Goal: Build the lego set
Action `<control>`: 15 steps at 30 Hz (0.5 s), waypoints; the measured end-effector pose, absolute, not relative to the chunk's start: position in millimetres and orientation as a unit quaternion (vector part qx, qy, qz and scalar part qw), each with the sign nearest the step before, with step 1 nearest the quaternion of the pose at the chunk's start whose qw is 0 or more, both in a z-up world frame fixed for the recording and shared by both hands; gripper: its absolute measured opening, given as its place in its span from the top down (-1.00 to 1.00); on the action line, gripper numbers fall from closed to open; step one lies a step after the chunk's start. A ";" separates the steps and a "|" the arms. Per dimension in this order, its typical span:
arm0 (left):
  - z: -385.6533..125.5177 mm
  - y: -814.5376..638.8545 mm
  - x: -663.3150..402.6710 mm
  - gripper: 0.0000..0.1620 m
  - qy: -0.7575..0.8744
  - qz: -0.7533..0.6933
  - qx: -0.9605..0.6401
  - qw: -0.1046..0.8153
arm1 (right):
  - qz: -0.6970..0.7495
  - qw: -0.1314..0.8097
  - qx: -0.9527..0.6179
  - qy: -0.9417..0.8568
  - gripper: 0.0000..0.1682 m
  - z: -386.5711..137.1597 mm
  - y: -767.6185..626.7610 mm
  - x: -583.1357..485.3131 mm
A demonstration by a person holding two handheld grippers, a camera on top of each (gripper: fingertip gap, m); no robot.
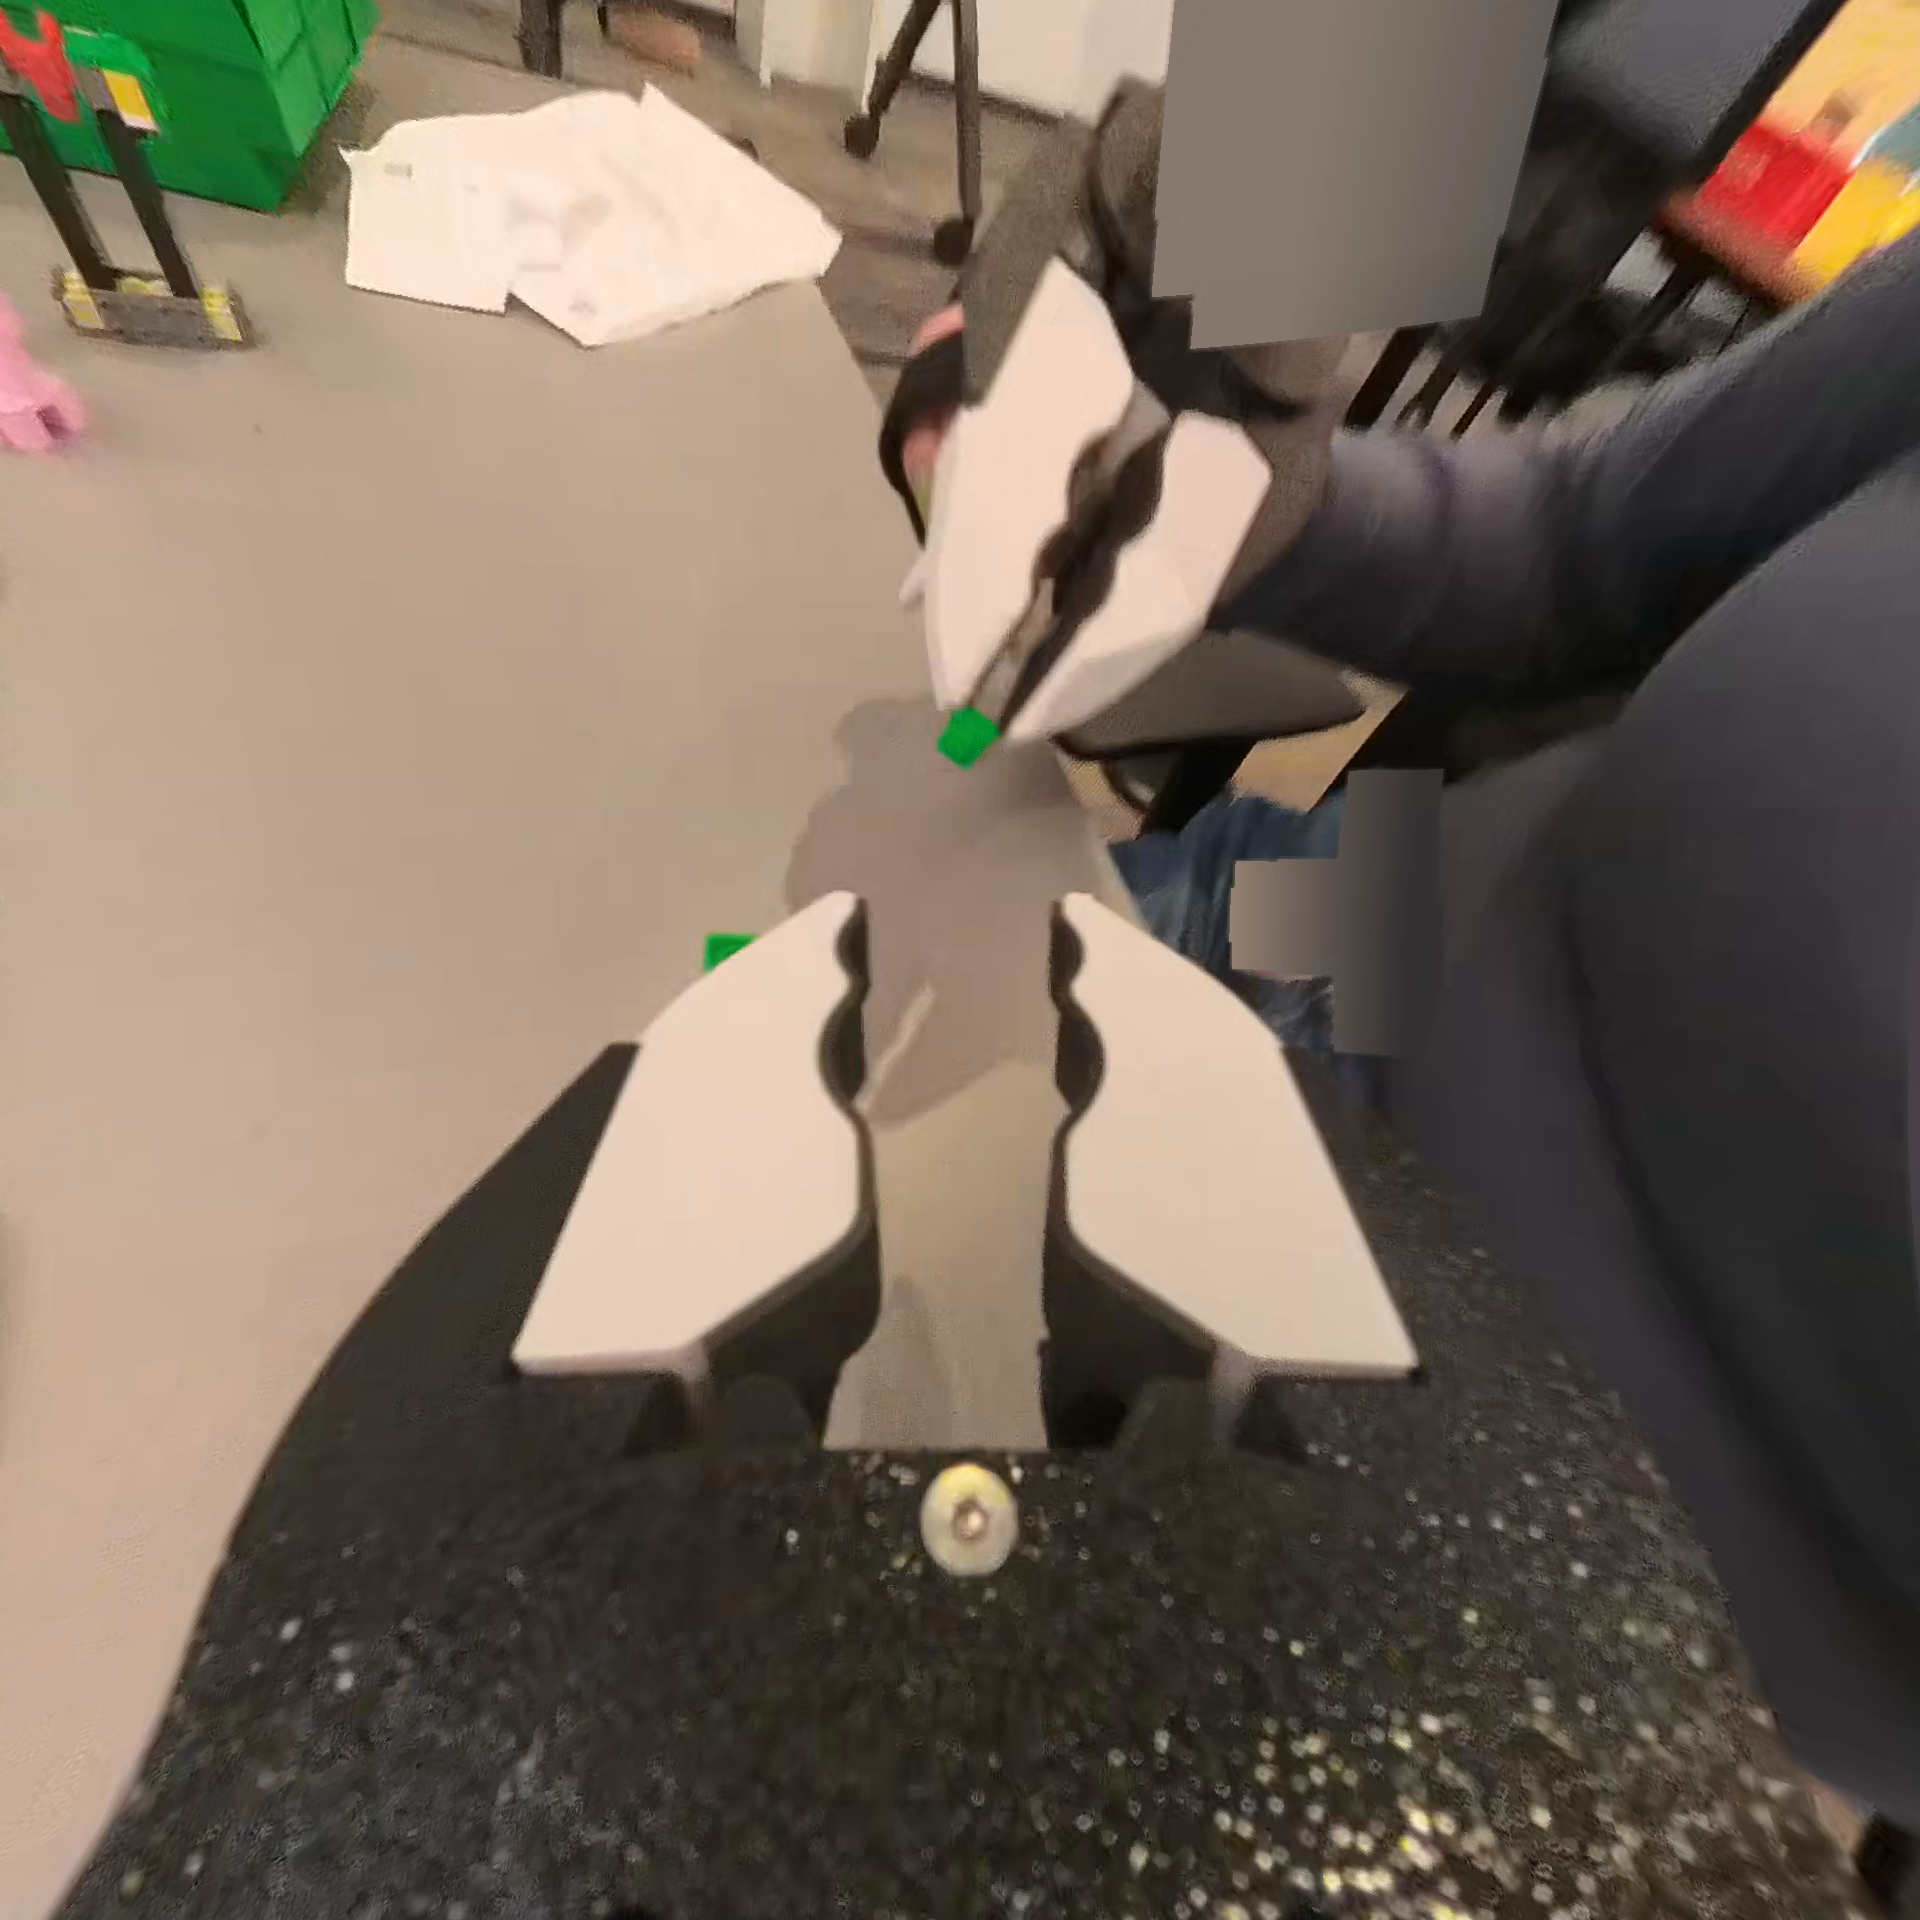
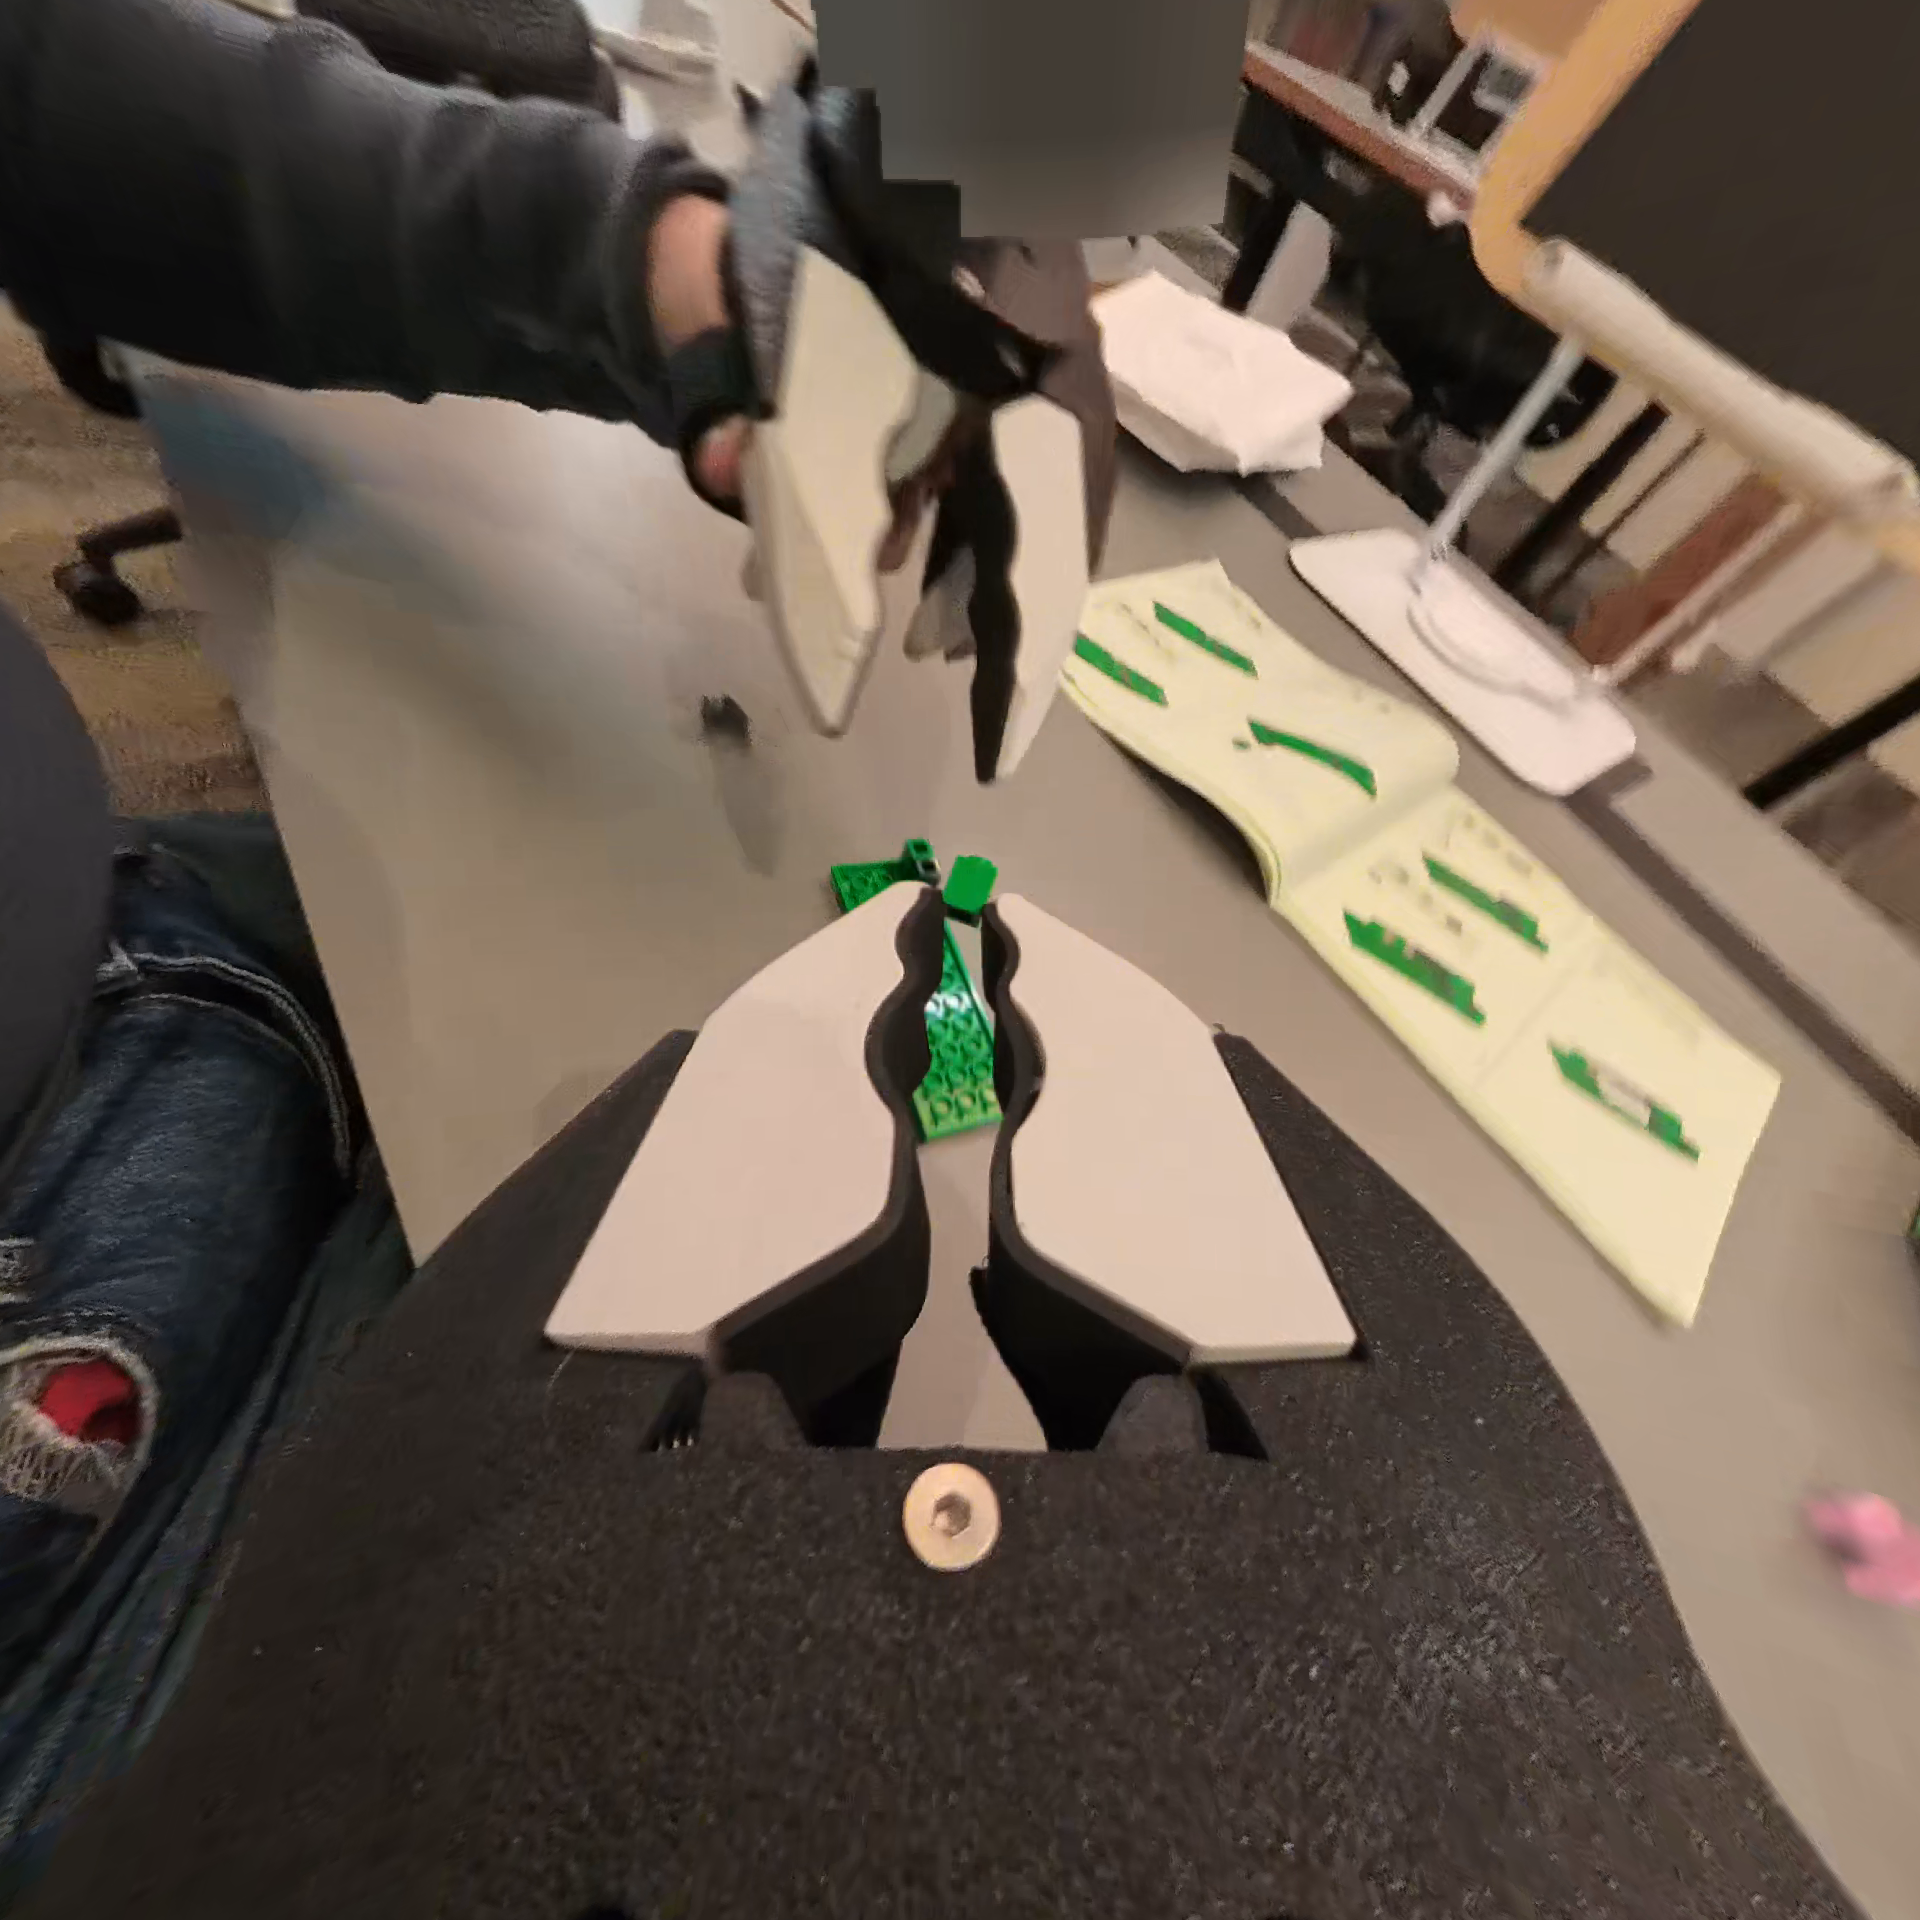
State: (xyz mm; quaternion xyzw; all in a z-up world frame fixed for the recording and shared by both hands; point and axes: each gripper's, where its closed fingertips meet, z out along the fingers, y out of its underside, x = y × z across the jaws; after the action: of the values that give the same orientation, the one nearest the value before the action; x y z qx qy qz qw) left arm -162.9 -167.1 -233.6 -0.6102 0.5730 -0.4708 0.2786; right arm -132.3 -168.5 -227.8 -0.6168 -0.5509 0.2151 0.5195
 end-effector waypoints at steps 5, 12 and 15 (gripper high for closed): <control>-214.0 -178.0 -150.5 0.83 0.495 -0.560 -0.625 0.225 | 0.177 0.538 -0.547 -0.616 0.93 -214.0 -180.2 -149.1; -212.5 -187.0 -149.5 0.89 0.472 -0.590 -0.629 0.185 | 0.119 0.541 -0.517 -0.652 0.93 -213.6 -182.2 -155.1; -209.6 -187.5 -149.9 0.90 0.462 -0.610 -0.616 0.188 | 0.118 0.546 -0.513 -0.652 0.92 -210.6 -182.8 -155.1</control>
State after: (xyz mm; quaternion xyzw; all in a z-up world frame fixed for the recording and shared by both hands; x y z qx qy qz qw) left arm -149.9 -187.5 -209.6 -0.6165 0.4617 -0.6096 0.1878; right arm -155.1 -182.8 -210.6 -0.5128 -0.6516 0.1179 0.5464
